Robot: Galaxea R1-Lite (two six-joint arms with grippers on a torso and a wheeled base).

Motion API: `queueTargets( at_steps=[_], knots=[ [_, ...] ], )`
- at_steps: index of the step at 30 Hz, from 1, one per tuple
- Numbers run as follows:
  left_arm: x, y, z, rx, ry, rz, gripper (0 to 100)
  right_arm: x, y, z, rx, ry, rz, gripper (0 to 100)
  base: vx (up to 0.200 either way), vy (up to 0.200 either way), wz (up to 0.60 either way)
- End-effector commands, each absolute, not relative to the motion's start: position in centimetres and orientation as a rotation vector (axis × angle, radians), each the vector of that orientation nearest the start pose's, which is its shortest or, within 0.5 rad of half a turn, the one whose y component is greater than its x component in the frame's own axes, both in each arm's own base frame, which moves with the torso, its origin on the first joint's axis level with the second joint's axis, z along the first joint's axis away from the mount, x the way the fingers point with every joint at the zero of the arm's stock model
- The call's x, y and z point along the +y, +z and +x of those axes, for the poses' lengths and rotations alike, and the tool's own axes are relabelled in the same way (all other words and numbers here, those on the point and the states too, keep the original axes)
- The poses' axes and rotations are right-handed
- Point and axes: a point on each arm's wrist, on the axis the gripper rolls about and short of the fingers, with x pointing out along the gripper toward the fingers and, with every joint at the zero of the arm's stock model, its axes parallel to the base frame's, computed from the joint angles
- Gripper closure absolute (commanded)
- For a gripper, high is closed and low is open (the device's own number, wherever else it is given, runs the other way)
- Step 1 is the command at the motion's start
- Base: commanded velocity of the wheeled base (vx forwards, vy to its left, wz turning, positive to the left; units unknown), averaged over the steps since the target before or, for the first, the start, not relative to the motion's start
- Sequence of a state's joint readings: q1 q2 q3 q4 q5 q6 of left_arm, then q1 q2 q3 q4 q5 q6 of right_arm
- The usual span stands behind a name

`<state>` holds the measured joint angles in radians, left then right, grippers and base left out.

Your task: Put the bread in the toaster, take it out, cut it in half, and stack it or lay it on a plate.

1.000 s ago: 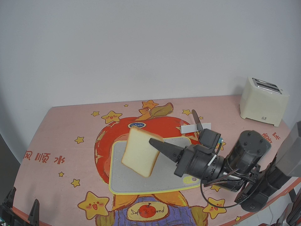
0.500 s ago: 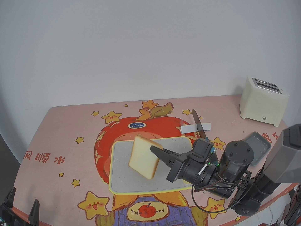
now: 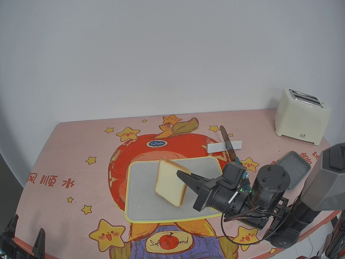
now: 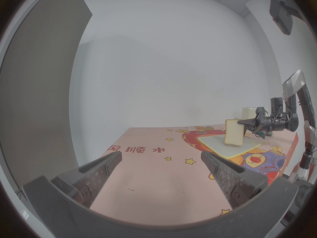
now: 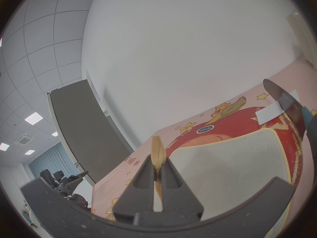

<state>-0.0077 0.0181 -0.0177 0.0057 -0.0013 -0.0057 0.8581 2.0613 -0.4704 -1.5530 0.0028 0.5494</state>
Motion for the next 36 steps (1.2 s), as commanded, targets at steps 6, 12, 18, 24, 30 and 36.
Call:
queueTargets(
  at_steps=[6,12,18,24,30,36],
  knots=[
    [0.0,7.6,-2.2,0.017,-0.009,-0.006,0,23.7,8.1,20.5,0.273,0.825,0.471,100,0.000,0.000,0.00],
    [0.0,7.6,-2.2,0.018,-0.009,-0.006,0,23.7,8.0,20.7,0.274,0.820,0.471,100,0.000,0.000,0.00],
    [0.0,7.6,-2.2,0.017,-0.009,-0.006,0,23.7,8.0,20.8,0.271,0.819,0.470,100,0.000,0.000,0.00],
    [0.0,7.6,-2.2,0.017,-0.009,-0.006,0,23.1,8.4,20.8,0.264,0.807,0.470,0,0.000,0.000,0.00],
    [0.0,7.6,-2.2,0.017,-0.009,-0.006,0,22.5,8.6,20.6,0.305,0.786,0.444,0,0.000,0.000,0.00],
    [0.0,7.6,-2.2,0.018,-0.009,-0.006,0,22.1,9.4,20.1,0.310,0.785,0.438,0,0.000,0.000,0.00]
  ],
)
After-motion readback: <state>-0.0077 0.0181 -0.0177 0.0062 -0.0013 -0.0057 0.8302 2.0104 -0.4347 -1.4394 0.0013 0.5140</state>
